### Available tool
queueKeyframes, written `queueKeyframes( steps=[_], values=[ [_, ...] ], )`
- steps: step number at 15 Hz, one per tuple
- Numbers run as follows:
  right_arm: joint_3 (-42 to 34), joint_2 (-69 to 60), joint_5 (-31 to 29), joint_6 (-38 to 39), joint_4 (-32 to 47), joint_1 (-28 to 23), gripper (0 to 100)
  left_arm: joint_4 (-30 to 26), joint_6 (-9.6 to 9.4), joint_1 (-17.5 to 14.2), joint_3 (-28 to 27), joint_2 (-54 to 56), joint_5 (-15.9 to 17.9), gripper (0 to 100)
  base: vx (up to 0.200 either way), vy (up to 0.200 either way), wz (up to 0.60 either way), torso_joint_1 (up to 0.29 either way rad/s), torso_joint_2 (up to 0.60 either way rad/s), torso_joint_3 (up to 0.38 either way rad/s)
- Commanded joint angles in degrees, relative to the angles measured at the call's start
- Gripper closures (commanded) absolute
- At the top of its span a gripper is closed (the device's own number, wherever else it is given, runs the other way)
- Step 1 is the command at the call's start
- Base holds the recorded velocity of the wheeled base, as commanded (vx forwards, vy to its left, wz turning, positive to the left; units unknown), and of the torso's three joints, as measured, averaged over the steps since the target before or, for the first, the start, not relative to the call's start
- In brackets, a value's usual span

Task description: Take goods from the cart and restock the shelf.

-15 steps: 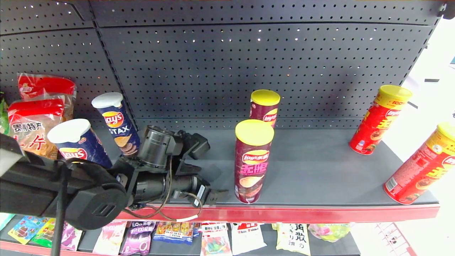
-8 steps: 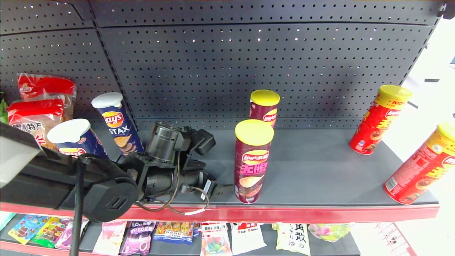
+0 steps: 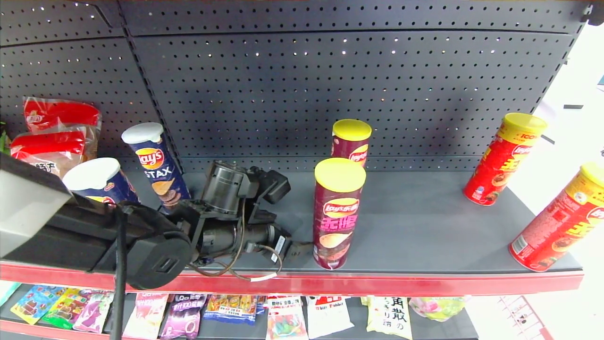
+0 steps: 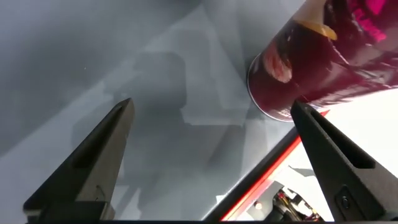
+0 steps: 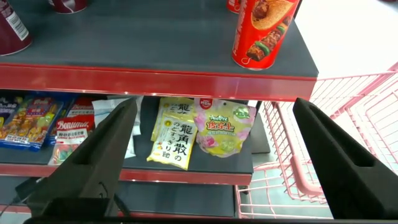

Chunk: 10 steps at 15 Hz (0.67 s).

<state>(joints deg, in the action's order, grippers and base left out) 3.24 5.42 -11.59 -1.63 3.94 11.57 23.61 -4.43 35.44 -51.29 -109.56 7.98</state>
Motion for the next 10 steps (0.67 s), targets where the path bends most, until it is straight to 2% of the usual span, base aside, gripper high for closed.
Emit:
queueKeyframes(
  steps=[1, 10],
  values=[
    [0.0, 0.3, 0.0, 0.0, 0.0, 0.0, 0, 0.0, -0.06, 0.0, -0.3, -0.4, 0.0, 0, 0.000, 0.000, 0.00, 0.000, 0.00, 0.000],
    [0.0, 0.3, 0.0, 0.0, 0.0, 0.0, 0, 0.0, 0.03, 1.0, -2.9, -2.0, -0.7, 0, 0.000, 0.000, 0.00, 0.000, 0.00, 0.000]
  ],
)
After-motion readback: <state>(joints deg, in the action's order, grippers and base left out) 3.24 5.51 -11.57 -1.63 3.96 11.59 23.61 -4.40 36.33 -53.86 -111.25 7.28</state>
